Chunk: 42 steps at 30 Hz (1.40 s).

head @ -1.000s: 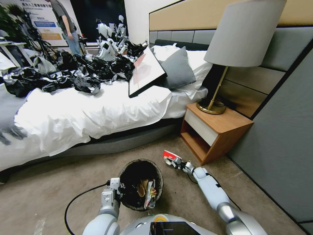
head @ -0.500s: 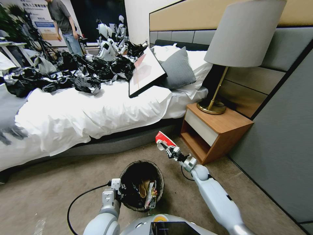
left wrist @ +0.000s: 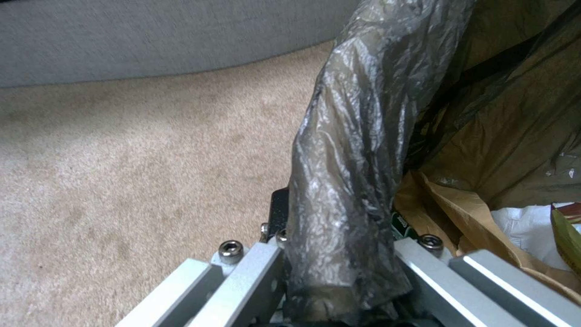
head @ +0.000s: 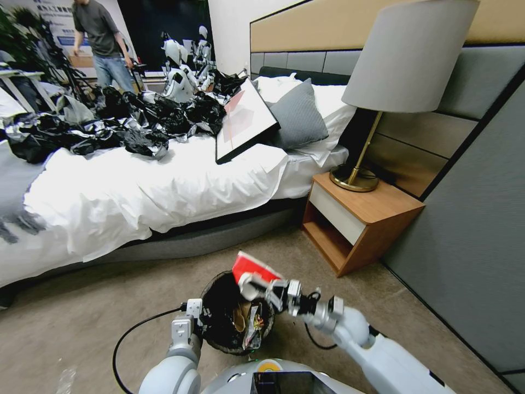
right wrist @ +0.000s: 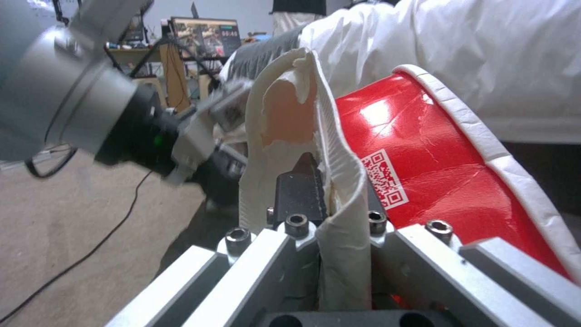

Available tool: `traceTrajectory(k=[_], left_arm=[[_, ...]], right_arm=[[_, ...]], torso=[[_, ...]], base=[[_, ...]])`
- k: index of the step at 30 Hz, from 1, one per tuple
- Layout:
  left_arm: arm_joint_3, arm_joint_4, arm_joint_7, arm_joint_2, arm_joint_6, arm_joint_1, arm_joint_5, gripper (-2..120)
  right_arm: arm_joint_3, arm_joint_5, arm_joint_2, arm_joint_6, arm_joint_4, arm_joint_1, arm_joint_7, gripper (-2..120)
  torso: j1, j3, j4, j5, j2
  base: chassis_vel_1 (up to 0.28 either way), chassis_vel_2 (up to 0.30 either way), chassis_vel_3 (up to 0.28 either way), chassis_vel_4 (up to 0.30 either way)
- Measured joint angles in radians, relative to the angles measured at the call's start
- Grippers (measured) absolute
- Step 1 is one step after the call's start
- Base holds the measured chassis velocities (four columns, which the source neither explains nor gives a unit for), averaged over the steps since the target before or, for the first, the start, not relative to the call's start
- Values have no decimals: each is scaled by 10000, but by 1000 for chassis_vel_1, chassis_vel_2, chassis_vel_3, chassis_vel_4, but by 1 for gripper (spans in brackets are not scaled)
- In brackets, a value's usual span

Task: Pick up the trash bin, then pick up the garbage from the floor and place it into the trash bin.

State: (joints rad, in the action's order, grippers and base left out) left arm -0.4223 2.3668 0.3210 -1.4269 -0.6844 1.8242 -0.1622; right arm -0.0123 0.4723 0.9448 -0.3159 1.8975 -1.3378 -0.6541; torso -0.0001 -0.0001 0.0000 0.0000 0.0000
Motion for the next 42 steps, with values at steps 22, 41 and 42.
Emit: traceTrajectory(k=[22,41,42], left_arm=[[145,255,-16,-114,-5,194,113,0],[307,300,4,-156,74,331,283,0],[332,300,4,-156,81,343,303,0]], right_arm=[[-685,-775,648,-296,-1993,693,-51,0],[-1192,-1063,1327,-152,-3008,1361,172,0],[-1208,-1071,1356,-108,-3044,1419,188,0]], torso=[[1,0,0,-1,0],[2,0,-2,-1,0],[2,0,-1,-3,0]], base=[[0,0,0,0],[0,0,0,0],[0,0,0,0]])
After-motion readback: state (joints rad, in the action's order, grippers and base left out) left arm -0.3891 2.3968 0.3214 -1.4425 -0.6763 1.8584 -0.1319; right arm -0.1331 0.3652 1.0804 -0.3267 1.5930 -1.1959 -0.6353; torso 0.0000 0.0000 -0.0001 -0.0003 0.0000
